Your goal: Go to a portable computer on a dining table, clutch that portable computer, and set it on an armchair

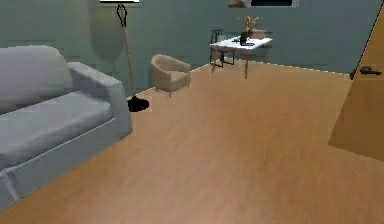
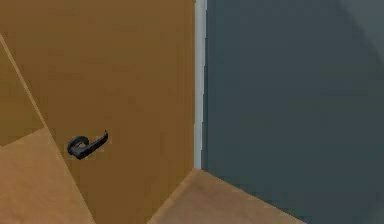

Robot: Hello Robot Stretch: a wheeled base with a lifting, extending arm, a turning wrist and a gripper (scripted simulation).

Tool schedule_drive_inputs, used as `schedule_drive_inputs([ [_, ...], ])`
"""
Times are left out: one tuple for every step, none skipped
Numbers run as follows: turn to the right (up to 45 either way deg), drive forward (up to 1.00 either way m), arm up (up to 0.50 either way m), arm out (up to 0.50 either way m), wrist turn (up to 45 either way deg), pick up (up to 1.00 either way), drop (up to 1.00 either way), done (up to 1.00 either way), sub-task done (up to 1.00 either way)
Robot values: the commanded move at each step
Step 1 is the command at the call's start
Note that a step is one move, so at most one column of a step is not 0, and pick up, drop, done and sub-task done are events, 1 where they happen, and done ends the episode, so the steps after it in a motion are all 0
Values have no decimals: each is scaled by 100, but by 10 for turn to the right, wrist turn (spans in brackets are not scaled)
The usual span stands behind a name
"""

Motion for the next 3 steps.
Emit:
schedule_drive_inputs([
  [-30,0,0,0,0,0,0,0,0],
  [0,45,0,0,0,0,0,0,0],
  [270,0,0,0,0,0,0,0,0],
])
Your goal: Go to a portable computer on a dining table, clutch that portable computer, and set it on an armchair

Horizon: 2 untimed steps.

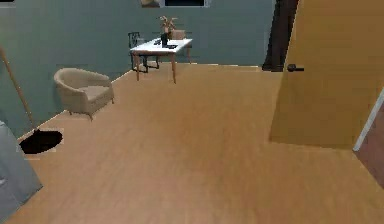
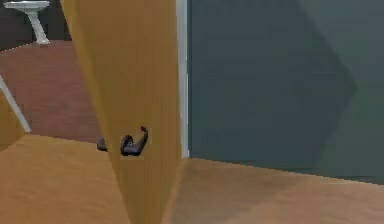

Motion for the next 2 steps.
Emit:
schedule_drive_inputs([
  [0,100,0,0,0,0,0,0,0],
  [30,0,0,0,0,0,0,0,0],
])
